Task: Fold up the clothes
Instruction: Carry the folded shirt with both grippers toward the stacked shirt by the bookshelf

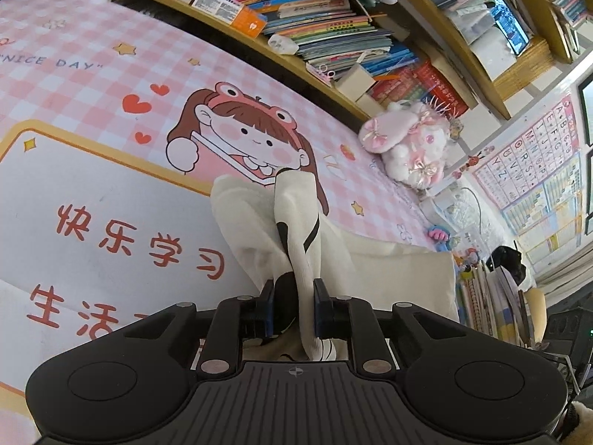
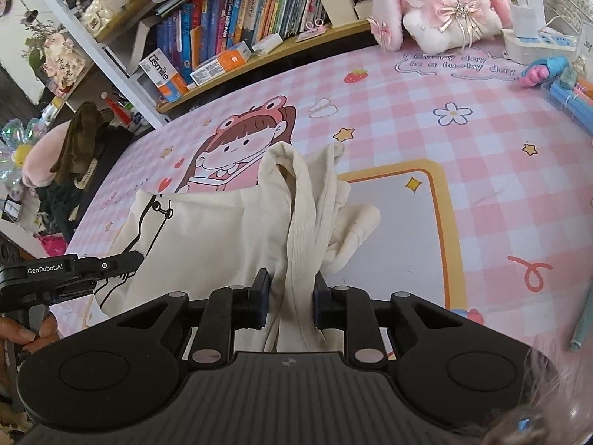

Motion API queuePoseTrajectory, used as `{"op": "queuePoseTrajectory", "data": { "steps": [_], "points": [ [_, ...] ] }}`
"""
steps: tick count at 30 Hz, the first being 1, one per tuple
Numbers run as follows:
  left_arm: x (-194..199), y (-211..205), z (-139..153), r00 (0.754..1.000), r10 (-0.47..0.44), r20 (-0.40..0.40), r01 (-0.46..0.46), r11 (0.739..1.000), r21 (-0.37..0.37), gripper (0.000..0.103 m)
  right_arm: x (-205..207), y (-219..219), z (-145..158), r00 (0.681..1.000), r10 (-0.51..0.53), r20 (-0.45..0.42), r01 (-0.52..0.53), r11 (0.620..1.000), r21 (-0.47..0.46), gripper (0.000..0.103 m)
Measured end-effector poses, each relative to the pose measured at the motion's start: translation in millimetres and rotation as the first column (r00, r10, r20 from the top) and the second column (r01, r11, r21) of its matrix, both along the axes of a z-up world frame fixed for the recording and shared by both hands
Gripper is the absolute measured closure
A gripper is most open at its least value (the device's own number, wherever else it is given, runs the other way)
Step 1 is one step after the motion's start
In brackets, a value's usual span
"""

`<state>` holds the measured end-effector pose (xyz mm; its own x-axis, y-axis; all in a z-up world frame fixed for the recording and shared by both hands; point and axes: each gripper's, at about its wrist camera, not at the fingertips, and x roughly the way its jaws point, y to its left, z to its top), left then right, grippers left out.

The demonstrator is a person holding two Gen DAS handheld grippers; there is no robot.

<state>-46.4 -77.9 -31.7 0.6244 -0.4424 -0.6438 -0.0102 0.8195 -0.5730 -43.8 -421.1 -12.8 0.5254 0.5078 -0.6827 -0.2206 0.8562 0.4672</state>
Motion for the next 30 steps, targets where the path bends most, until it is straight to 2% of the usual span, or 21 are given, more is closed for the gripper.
{"op": "queuePoseTrajectory", "data": {
  "steps": [19, 30],
  "points": [
    [-9.0, -13.6, 11.5, 1.000, 0.004, 0.023, -0.005, 1.000, 0.025, 0.086, -3.8, -12.2, 1.5, 1.000, 0.012, 0.025, -0.012, 1.000, 0.017, 0.083],
    [7.0, 10.0, 9.4, 1.000, 0.003, 0.030, -0.002, 1.000, -0.011, 0.086, 8.0, 5.4, 6.1, 0.999, 0.012, 0.031, -0.012, 1.000, 0.007, 0.083]
  ]
}}
